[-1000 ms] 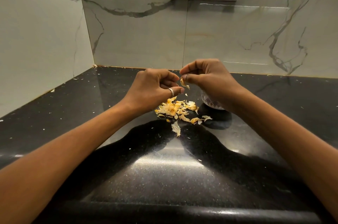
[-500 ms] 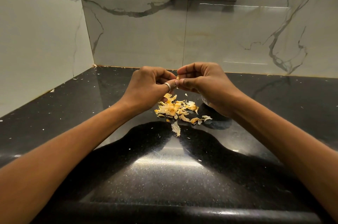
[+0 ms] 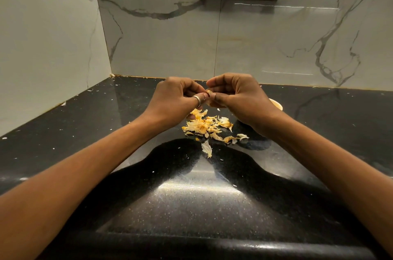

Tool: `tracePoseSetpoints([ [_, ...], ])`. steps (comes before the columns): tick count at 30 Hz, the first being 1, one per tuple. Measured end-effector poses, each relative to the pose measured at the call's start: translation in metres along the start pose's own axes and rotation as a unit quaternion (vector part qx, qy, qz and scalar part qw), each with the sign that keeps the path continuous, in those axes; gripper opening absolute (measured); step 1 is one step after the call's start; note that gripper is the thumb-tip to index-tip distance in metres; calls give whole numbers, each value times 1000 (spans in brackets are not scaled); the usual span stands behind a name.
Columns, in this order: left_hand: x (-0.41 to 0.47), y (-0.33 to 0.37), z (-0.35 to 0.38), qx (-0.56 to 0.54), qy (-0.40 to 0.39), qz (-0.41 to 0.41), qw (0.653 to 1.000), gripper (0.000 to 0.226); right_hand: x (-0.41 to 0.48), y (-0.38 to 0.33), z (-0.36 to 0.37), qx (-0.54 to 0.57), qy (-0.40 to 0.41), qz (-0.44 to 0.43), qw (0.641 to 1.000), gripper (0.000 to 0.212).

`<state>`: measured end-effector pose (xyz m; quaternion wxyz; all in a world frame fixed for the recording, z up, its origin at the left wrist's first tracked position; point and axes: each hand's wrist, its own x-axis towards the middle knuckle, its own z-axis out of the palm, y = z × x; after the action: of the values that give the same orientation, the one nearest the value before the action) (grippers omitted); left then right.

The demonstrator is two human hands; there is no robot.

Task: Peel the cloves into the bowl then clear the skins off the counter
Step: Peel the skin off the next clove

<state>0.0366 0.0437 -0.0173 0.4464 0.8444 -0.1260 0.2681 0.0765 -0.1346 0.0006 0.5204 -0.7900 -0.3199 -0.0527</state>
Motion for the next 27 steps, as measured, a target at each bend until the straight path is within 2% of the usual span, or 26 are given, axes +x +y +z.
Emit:
tracePoseSetpoints([
  [9, 0, 0, 0, 50, 44, 53, 996, 27, 1, 0, -1, 25, -21, 3, 999, 26],
  [13, 1, -2, -1, 78, 59, 87, 991, 26, -1, -3, -1, 19, -30, -1, 999, 25],
  [18, 1, -4, -1, 102, 58, 117, 986, 31, 0, -3, -3, 28, -40, 17, 999, 31],
  [23, 1, -6, 0, 127, 33, 144, 981, 23, -2, -3, -4, 12, -60, 36, 997, 44],
  [27, 2, -8, 0, 136, 27, 136, 981, 19, -1, -1, -4, 4, -72, 39, 997, 46],
])
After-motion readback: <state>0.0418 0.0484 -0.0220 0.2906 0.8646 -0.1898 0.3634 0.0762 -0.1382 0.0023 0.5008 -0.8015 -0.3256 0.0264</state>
